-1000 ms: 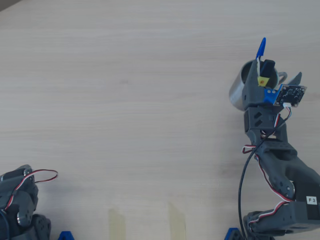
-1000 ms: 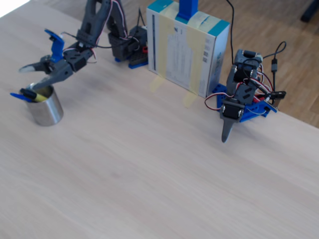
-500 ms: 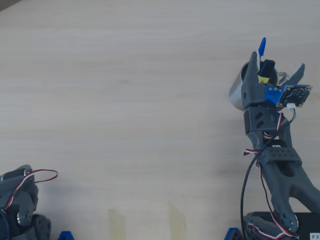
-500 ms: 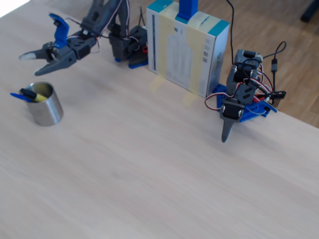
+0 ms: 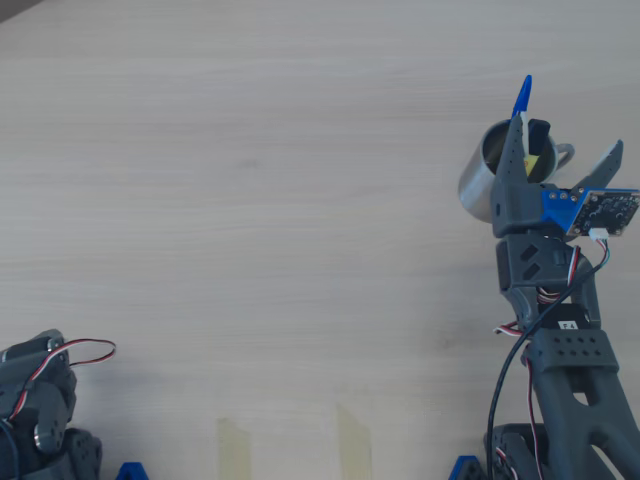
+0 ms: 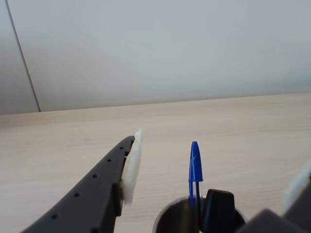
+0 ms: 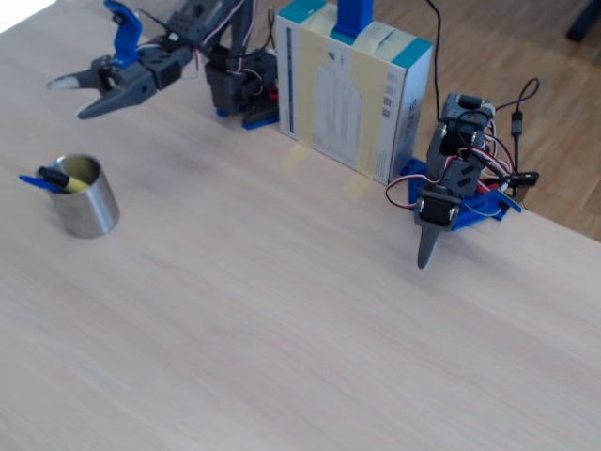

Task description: Grab the yellow pen and put it in the silver cup.

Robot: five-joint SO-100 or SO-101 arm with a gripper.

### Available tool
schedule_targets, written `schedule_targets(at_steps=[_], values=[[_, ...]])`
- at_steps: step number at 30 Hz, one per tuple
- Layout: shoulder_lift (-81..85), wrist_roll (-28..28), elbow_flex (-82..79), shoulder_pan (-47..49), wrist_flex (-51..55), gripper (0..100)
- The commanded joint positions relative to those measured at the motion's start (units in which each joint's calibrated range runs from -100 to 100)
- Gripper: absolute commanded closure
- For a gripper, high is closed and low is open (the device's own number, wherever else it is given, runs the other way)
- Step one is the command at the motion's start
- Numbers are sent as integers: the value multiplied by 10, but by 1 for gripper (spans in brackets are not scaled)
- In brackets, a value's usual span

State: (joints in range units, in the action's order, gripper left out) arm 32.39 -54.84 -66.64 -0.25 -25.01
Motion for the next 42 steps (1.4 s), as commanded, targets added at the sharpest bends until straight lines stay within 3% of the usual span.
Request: schedule_targets(at_steps=[1,20,38,42], values=[[56,-1,-11,-3,19,54],[257,-16,-160,16,134,54],[411,-21,-333,15,136,54],[434,-37,-334,15,195,55]])
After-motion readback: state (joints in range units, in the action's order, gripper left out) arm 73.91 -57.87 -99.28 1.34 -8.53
